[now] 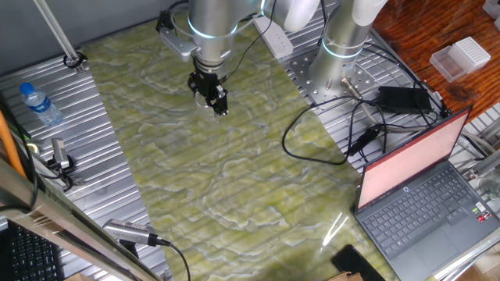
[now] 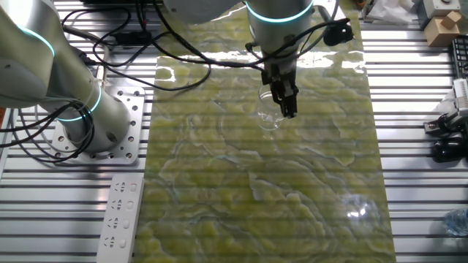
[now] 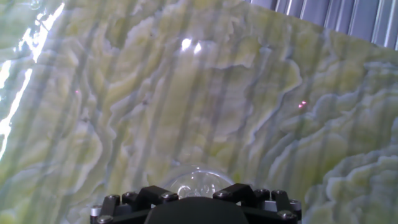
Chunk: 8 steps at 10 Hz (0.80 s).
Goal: Pick up the cup
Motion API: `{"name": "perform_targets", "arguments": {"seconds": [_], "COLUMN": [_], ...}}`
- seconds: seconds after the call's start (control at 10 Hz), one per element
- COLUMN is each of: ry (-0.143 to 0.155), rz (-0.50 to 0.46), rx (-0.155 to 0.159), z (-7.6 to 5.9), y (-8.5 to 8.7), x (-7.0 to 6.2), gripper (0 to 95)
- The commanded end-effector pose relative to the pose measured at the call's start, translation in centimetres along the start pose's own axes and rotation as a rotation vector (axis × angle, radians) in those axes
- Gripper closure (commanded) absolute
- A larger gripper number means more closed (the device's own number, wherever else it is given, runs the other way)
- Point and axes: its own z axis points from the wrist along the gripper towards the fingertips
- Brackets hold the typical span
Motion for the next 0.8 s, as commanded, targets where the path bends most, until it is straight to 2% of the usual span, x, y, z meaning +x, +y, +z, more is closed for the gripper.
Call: {"name": "perform_targets", "arguments": {"seconds": [0.1, 0.8], "ry": [0.0, 0.004], "rz": [0.004, 0.02], "rx": [0.001, 0.004], "z": [-0.8, -4.6], "y": [0.0, 0.1], "x": [-0.1, -0.3], "gripper": [19.0, 19.0]}}
